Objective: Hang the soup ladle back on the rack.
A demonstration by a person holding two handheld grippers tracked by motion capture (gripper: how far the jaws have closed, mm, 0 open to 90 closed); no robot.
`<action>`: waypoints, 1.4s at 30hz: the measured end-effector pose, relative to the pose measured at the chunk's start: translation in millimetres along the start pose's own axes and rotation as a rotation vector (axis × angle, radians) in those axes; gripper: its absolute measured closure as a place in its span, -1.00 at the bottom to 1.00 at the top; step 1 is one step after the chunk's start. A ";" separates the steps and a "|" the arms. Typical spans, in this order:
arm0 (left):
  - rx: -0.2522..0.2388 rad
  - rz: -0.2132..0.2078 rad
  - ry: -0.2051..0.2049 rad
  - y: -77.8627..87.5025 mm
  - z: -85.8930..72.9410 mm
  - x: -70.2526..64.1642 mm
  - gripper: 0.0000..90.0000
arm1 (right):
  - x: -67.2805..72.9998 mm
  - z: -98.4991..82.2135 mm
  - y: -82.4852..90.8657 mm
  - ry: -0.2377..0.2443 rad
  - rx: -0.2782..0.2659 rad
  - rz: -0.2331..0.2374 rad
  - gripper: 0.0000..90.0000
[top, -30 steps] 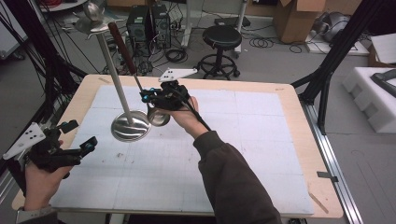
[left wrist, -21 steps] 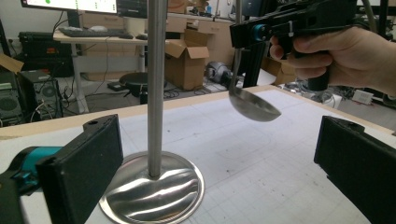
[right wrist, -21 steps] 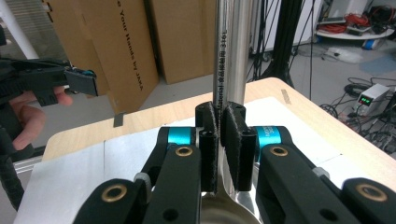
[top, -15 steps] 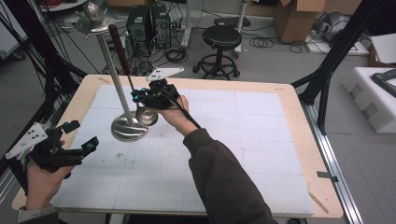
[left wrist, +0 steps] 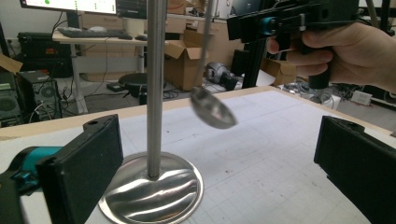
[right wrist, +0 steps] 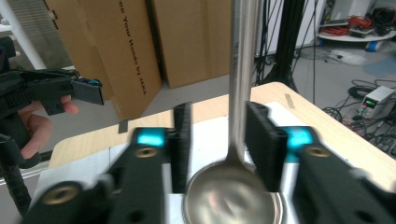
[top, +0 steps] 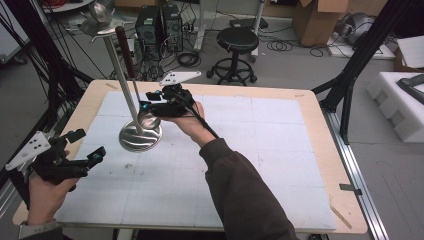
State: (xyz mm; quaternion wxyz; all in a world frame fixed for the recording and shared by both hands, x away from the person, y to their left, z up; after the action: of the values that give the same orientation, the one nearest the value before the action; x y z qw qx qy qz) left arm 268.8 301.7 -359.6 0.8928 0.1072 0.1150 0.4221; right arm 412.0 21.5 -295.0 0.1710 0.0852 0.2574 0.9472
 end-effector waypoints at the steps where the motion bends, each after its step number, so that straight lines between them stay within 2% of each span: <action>1: -0.001 0.000 0.001 0.0 0.4 -0.5 -0.96 | 0.3 -1.1 3.0 -0.005 -0.008 -0.007 0.18; 5: -0.007 -0.003 -0.002 0.7 2.2 -2.1 -0.96 | -1.4 -8.5 16.4 -0.021 -0.010 -0.016 -0.17; 7: -0.008 -0.004 -0.004 0.9 3.0 -2.7 -0.96 | -2.5 -10.9 22.0 -0.025 -0.005 -0.019 -0.43; 10: -0.008 -0.008 -0.004 0.6 3.5 -3.5 -0.96 | -2.6 -15.8 33.1 -0.017 0.003 -0.056 -0.75; 12: -0.007 -0.010 -0.005 0.2 4.0 -4.2 -0.96 | -2.9 -19.9 40.4 -0.016 -0.008 -0.060 -0.84; 13: -0.008 -0.011 -0.007 0.0 4.3 -4.6 -0.96 | -3.3 -22.3 43.7 -0.020 -0.011 -0.063 -0.99; 14: -0.008 -0.014 -0.007 -0.2 4.7 -5.1 -0.96 | -3.8 -24.3 46.3 -0.032 -0.001 -0.065 -1.00; 16: -0.013 -0.024 -0.002 -0.5 5.4 -6.0 -0.96 | -4.5 -29.6 51.7 -0.025 0.017 -0.055 -1.00; 18: -0.020 -0.041 0.007 -0.6 5.6 -6.0 -0.96 | -5.1 -35.1 57.6 -0.012 0.008 -0.056 -1.00; 21: -0.016 -0.037 0.005 -1.9 5.7 -7.3 -0.96 | -5.3 -43.6 66.8 -0.014 -0.001 -0.039 -1.00; 28: -0.014 -0.054 -0.013 -5.2 9.1 -12.0 -0.96 | -7.9 -65.5 88.9 -0.014 -0.013 -0.019 -1.00; 31: -0.017 -0.068 -0.014 -6.8 10.5 -13.5 -0.96 | -9.8 -75.5 100.8 -0.025 -0.022 -0.032 -1.00; 34: -0.012 -0.070 -0.019 -10.3 11.3 -15.0 -0.96 | -13.1 -85.3 113.2 -0.052 -0.054 -0.055 -1.00; 38: -0.003 -0.078 -0.029 -16.7 11.8 -17.6 -0.96 | -16.5 -98.0 130.5 -0.058 -0.080 -0.078 -1.00; 42: 0.003 -0.088 -0.034 -22.5 12.0 -19.4 -0.96 | -18.5 -111.5 147.6 -0.049 -0.080 -0.106 -1.00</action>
State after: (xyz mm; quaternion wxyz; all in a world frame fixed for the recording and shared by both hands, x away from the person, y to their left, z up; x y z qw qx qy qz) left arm 276.8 271.5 -352.5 0.9122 0.1107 0.1052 0.3801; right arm 360.0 -155.8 -315.1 0.2307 0.0877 0.2191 0.9440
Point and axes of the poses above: each handheld gripper's, and its own axes: y roughly backward along the jaws, z roughly out of its top, x roughly to its left, the point moved 2 cm from there along -y, roughly forward along the jaws, and after that the axes turned 13 degrees about x, right-handed, at the moved point
